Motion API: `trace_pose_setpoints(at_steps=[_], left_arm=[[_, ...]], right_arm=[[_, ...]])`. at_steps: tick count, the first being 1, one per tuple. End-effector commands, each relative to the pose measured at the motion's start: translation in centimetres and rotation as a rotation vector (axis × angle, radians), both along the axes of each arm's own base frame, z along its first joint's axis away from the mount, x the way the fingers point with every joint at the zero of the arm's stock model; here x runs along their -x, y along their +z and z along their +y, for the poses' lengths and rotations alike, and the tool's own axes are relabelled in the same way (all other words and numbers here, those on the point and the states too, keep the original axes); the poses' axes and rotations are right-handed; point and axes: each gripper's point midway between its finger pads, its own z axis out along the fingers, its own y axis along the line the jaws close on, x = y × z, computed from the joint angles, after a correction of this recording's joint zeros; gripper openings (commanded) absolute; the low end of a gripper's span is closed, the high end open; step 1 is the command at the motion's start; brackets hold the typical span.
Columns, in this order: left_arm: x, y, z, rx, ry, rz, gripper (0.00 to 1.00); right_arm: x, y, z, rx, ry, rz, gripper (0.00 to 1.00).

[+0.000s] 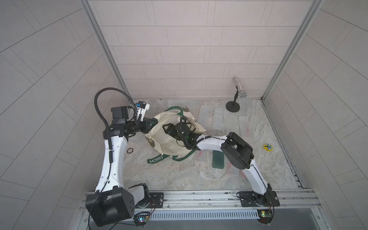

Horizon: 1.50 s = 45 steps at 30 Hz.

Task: Take out the pencil case from the canvas bag
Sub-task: Pick up the pencil case from the canvas bag.

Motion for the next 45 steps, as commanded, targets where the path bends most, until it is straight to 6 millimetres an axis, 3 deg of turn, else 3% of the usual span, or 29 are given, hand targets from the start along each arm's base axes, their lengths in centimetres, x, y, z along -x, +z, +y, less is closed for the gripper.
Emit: trace_pose_setpoints(at_steps=[1,15,20,32,45], left_arm=[[-1.1,1.7,-0.1,0.016,-0.007,-0.075,0.0],[-2.2,1.1,1.0,0.003,0.071,-0.043,0.0],[-3.0,1.1,2.1,0.001,0.157,-0.028,0.0],[-4.0,1.6,2.1,0.069,0.189,0.004,0.0],[-5.6,1.7,2.8,0.108,0.245,0.029,0.0]], right_arm=[[0.4,2.9,-0.5,0.072,0.045,-0.088,0.59],[2.9,8.0,-1.3,0.111,0.165,-0.212,0.59],[3.5,8.9,-2.1,0.135,0.166,-0.219,0.59],[4.2,10.5,-2.8,0.106,0.18,-0.258,0.59],[4.3,12.8,-5.5,0.096,0.16,-0.291,0.59]])
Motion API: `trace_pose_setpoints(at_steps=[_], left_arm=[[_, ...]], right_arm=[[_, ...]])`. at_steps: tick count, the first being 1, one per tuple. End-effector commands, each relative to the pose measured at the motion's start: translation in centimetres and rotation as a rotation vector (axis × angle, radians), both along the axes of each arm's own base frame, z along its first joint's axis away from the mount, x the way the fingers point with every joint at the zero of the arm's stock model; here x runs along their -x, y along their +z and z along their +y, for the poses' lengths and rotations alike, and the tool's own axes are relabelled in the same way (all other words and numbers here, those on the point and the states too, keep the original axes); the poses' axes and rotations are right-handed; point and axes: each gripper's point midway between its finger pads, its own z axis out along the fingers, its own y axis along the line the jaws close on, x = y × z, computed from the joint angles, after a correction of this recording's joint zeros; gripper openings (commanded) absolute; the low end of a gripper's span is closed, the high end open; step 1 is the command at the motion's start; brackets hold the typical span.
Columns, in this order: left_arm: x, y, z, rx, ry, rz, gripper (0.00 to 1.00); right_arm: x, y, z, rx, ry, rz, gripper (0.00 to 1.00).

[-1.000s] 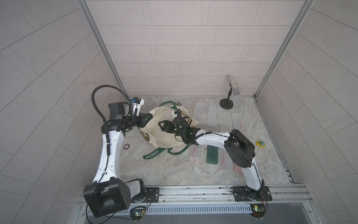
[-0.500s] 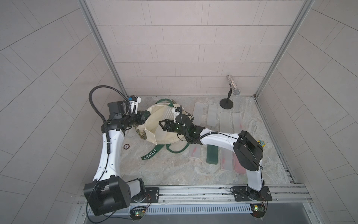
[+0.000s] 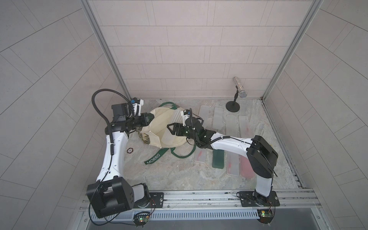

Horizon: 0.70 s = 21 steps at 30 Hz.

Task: Take out the pencil case from the canvas bag
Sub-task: Pick up the pencil case from the canvas bag, then place the pencil case at the center of the board.

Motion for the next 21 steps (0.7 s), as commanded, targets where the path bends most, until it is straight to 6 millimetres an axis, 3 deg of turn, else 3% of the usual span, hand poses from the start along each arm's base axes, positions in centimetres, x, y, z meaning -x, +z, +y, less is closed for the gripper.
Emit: trace_pose_setpoints(at_steps=[1,7,17,21], left_arm=[[-1.7,2.9,0.3,0.016,0.021,-0.077,0.0],[-4.0,2.2,1.5,0.075,0.107,-0.006,0.0],[-7.3,3.3,2.3,0.248,0.177,0.043,0.0],[-9.4,3.2,3.1,0.404,0.235,0.047,0.0]], right_arm=[[-0.1,4.3,-1.0,-0.062,-0.005,-0.075,0.59],[-0.8,5.6,-3.1,-0.05,-0.04,-0.106,0.6],[-1.9,7.0,-7.6,-0.044,-0.098,-0.116,0.6],[-2.4,6.3,-9.8,0.008,-0.142,-0.109,0.6]])
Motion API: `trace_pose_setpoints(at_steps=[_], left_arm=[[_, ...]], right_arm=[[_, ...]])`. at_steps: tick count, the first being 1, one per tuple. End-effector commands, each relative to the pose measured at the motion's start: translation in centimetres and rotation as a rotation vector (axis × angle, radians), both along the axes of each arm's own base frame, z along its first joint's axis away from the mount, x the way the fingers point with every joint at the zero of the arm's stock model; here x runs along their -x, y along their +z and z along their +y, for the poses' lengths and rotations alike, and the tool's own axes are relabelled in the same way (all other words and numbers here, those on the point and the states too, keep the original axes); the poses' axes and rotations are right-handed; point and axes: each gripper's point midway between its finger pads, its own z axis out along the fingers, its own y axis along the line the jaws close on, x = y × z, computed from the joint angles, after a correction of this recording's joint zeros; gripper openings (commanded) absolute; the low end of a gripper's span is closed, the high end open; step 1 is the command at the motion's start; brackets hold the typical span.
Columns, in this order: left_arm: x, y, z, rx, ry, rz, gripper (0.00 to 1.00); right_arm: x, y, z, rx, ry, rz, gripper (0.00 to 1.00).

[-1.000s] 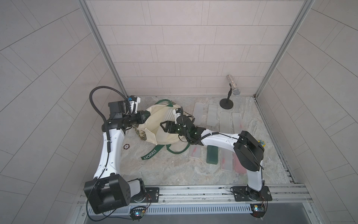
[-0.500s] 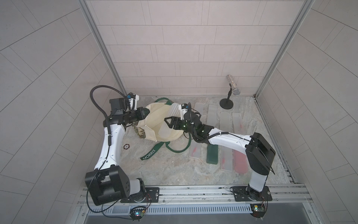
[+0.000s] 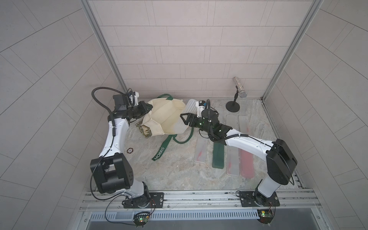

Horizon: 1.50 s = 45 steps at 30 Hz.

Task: Take out the pencil case from the canvas bag
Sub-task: Place the pencil case at the center of the board, then place the canvas bag at the center of the board.

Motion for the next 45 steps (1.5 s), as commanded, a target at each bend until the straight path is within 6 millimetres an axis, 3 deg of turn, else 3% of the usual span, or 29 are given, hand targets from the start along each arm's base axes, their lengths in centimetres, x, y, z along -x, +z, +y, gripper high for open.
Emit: trace_pose_setpoints(at_steps=[1,8,16,22,26,31,38,45], left_arm=[[-2.4,2.5,0.8,0.16,0.061,-0.067,0.0],[-6.0,2.9,3.6,0.423,0.172,-0.114,0.0],[-6.8,0.4,5.8,0.447,0.267,-0.078,0.0],[-7.5,-1.1,7.6,0.559,0.305,-0.033,0.0],[-7.5,-1.4,8.4,0.581,0.301,-0.028,0.0],[-7.1,-2.6,9.8,0.652,0.334,-0.014,0.0],[-6.9,-2.8,9.9,0.676,0.285,-0.008,0.0],[-6.5,-3.6,9.8,0.717,0.241,-0.006,0.0]], right_arm=[[0.1,1.3,-2.0,0.021,-0.031,-0.031,0.6],[0.1,1.4,-4.9,0.089,-0.085,-0.031,0.61],[0.2,0.6,-6.7,0.156,-0.103,0.003,0.61],[0.0,-0.3,-6.8,0.186,-0.091,0.047,0.61],[-0.3,-1.9,-6.7,0.257,-0.089,0.115,0.61],[-0.8,-5.3,-6.2,0.365,-0.075,0.241,0.6],[-2.0,-9.6,-4.9,0.476,-0.052,0.352,0.6],[-4.3,-12.6,-3.4,0.496,-0.059,0.391,0.6]])
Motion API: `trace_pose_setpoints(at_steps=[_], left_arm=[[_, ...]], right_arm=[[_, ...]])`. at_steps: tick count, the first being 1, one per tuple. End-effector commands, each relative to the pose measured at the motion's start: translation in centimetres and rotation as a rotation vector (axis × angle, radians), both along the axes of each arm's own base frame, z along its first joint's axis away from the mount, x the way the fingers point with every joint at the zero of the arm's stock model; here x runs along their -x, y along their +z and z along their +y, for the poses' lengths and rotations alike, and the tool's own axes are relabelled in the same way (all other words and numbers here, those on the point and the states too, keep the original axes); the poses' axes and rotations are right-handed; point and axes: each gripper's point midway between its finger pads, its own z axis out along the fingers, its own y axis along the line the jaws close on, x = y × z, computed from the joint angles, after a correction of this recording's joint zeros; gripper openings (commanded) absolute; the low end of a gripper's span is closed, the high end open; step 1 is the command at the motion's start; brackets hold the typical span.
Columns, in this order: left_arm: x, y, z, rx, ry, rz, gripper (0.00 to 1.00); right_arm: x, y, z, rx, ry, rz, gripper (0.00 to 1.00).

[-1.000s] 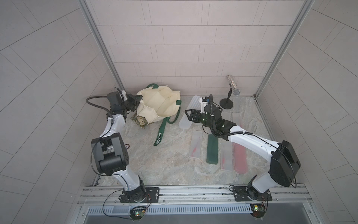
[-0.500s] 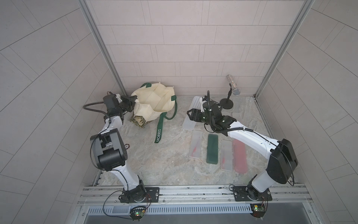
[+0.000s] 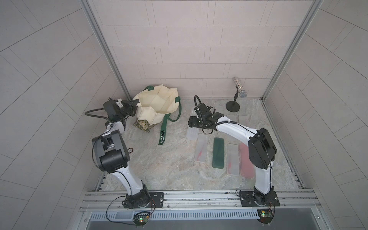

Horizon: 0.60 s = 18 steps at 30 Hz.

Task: Take out the pencil case from the canvas bag
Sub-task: Place the canvas bag at the center of the board.

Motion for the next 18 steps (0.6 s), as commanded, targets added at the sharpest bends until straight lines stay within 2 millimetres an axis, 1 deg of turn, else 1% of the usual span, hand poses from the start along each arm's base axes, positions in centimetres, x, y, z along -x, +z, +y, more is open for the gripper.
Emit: trace_pose_setpoints(at_steps=[1,7,10,13,18], left_arm=[[0.6,0.0,-0.2,0.009,-0.04,-0.039,0.0],[0.8,-1.2,-0.3,0.008,-0.048,-0.024,0.0],[0.8,-1.4,-0.2,0.016,-0.046,-0.024,0.0],[0.7,-1.3,-0.2,0.014,-0.045,-0.028,0.0],[0.6,-1.1,-0.1,0.013,-0.046,-0.031,0.0]], right_arm=[[-0.9,0.1,0.6,0.005,-0.004,-0.004,0.6],[-3.3,-1.7,1.7,0.014,-0.015,0.017,0.6],[-4.8,-2.9,2.1,-0.001,-0.03,0.029,0.6],[-6.4,-4.1,2.2,-0.011,-0.053,0.032,0.61],[-8.7,-6.5,1.8,-0.036,-0.098,0.064,0.61]])
